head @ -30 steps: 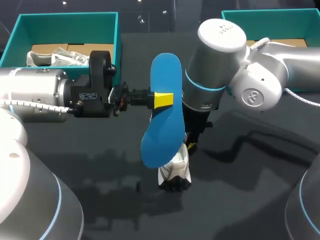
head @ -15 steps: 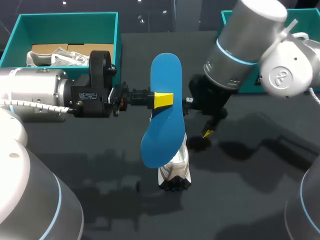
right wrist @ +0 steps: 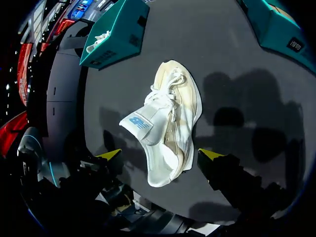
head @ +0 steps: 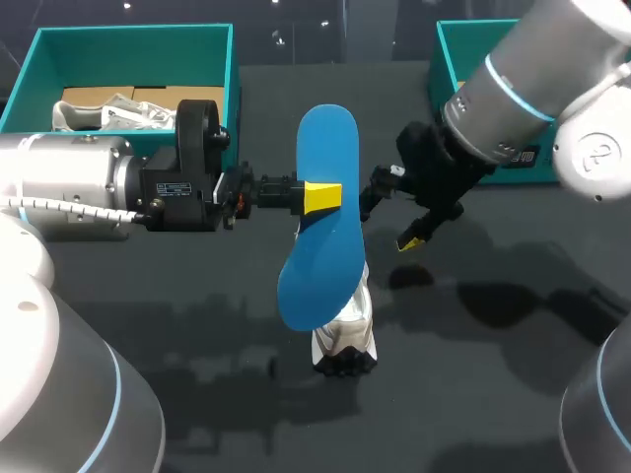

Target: Take the shoe out of the shoebox, open the shoe tongue, remove and reinsert the insole, then place the shoe into the shoebox

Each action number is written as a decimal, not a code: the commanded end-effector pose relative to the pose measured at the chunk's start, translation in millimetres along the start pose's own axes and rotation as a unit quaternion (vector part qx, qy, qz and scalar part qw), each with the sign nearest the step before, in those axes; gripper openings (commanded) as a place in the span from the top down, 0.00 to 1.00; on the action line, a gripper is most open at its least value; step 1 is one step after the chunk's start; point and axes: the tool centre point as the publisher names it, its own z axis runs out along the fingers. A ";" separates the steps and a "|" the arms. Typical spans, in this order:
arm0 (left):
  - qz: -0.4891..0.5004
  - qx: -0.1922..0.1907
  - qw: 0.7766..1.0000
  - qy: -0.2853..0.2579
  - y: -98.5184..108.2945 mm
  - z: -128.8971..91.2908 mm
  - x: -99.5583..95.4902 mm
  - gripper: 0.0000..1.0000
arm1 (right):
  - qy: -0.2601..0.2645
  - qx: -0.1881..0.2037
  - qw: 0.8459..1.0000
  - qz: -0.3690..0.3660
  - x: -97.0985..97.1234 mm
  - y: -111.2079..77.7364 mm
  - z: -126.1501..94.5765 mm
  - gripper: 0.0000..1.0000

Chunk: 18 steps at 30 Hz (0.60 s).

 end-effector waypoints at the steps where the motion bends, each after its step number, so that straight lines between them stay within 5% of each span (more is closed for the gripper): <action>1: 0.000 0.002 1.000 -0.001 2.0 1.1 0.6 1.00 | 0.078 0.002 0.997 -0.001 -5.8 -10.2 -39.3 0.00; 14: 0.000 0.002 1.000 -0.001 2.0 1.1 0.6 1.00 | 0.087 0.003 0.996 -0.008 0.6 -10.0 -44.0 0.00; 18: 0.089 0.002 0.996 -0.013 -1.4 -1.1 -1.7 1.00 | 0.107 0.006 0.994 0.021 11.3 -3.0 -55.3 0.00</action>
